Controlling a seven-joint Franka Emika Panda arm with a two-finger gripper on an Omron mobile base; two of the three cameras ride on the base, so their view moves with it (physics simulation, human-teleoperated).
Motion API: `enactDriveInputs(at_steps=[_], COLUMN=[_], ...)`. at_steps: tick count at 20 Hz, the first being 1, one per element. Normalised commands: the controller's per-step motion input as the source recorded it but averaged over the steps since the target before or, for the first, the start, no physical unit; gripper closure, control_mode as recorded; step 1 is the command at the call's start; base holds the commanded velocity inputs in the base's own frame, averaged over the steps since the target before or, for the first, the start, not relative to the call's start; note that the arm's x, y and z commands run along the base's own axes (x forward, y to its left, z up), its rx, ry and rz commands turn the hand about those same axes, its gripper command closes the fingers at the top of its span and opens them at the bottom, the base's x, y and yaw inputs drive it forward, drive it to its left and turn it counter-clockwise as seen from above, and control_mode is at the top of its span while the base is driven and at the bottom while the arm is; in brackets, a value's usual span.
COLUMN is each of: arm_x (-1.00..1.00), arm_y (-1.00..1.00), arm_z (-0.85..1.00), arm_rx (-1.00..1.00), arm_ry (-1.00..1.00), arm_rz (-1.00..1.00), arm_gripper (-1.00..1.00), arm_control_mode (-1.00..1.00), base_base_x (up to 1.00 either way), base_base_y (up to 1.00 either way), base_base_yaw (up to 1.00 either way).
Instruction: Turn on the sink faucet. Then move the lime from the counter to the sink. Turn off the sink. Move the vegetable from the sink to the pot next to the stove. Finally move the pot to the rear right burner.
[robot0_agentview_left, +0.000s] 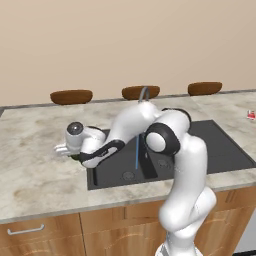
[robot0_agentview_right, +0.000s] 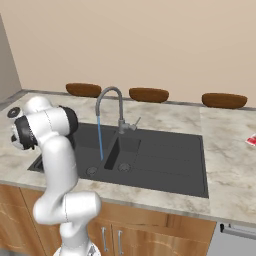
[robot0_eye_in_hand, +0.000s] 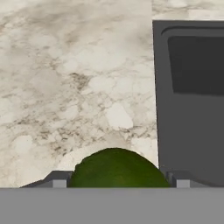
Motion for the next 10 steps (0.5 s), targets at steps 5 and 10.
enactDriveInputs(at_steps=[5, 10], arm_x=[-0.11, -0.05], arm_y=[-0.77, -0.81], arm_z=[0.39, 0.45], arm_rx=[0.09, 0.1], arm_ry=[-0.06, -0.02], arm_rz=[-0.1, -0.11], arm_gripper=[1.0, 1.0], arm_control_mode=[-1.0, -1.0], base_base_x=[0.0, 0.0], base_base_y=[0.0, 0.0], base_base_yaw=[0.0, 0.0])
